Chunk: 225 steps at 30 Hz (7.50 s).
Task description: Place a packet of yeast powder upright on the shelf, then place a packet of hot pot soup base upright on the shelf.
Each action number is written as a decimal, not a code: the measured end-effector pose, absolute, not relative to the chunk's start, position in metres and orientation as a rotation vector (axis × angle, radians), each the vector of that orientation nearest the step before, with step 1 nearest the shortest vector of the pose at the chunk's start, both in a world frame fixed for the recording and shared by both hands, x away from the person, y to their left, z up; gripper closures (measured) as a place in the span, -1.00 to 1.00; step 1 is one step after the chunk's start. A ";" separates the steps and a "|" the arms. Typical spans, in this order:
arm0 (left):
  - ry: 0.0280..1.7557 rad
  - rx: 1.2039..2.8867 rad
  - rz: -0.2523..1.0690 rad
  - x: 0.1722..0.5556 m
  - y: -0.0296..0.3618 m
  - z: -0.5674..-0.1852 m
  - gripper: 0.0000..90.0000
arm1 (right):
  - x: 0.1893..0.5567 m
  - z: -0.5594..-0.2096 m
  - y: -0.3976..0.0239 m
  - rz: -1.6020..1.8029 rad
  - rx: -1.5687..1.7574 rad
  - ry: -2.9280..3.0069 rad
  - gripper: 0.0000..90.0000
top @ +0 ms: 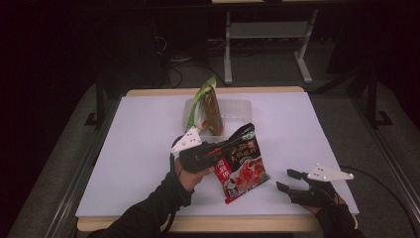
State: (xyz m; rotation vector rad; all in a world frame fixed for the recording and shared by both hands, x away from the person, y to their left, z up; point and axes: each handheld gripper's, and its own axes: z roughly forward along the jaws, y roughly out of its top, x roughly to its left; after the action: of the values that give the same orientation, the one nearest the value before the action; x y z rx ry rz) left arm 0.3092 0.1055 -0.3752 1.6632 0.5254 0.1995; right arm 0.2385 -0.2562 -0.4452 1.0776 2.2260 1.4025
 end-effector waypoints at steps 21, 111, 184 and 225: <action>0.579 1.515 0.381 0.338 0.106 -0.337 0.70 | 0.239 -0.447 -0.256 1.399 1.086 2.217 -0.19; 0.745 1.534 0.678 0.413 0.059 -0.361 0.11 | 0.232 -0.443 -0.246 1.390 0.959 2.276 -0.18; 0.477 1.878 0.736 0.350 0.125 -0.378 -0.29 | 0.222 -0.434 -0.237 1.280 0.844 2.187 -0.14; 0.589 1.961 0.724 0.311 0.222 -0.418 -0.48 | 0.222 -0.437 -0.242 1.219 0.864 2.101 -0.28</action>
State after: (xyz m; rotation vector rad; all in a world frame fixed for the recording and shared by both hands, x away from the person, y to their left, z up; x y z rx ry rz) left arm 0.3110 0.2216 -0.4180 1.9614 0.5894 0.7236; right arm 0.2222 -0.2419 -0.4370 0.8644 2.1008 1.2188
